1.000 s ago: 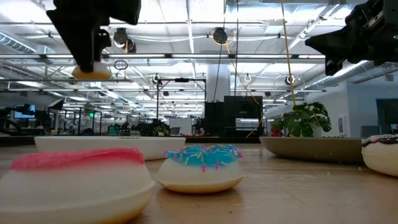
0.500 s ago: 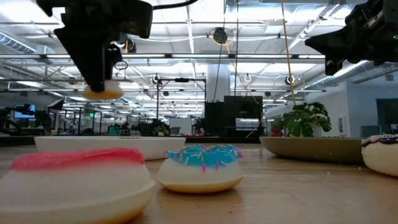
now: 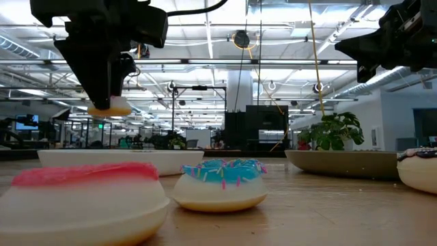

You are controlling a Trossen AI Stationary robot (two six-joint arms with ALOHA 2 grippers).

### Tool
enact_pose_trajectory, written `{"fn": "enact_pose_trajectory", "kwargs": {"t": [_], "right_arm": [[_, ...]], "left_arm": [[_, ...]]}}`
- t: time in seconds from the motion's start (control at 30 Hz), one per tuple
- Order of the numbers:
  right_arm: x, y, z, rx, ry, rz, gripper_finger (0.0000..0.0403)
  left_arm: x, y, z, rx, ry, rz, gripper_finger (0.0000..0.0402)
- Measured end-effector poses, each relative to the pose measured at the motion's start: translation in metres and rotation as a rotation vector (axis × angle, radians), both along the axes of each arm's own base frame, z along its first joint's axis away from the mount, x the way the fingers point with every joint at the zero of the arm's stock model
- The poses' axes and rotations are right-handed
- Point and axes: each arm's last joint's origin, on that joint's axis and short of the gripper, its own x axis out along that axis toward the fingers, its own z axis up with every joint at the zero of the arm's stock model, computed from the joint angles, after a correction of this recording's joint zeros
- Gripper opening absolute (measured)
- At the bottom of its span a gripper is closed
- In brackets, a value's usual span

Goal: Pick & Place donuts
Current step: Put the small white donut on the white plate

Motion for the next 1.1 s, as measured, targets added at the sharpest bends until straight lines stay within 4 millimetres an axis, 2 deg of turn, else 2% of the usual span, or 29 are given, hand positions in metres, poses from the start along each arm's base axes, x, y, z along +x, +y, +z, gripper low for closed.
{"fn": "enact_pose_trajectory", "kwargs": {"t": [0.33, 0.7, 1.1], "right_arm": [[0.000, 0.000, 0.000, 0.000, 0.000, 0.000, 0.0000], [0.000, 0.000, 0.000, 0.000, 0.000, 0.000, 0.0000], [0.000, 0.000, 0.000, 0.000, 0.000, 0.000, 0.0000]], "left_arm": [[0.000, 0.001, 0.000, 0.025, -0.006, 0.004, 0.0200], [-0.018, 0.007, -0.031, 0.051, 0.088, 0.045, 0.0200], [-0.020, 0.011, -0.046, 0.013, 0.066, 0.084, 0.0200]]}}
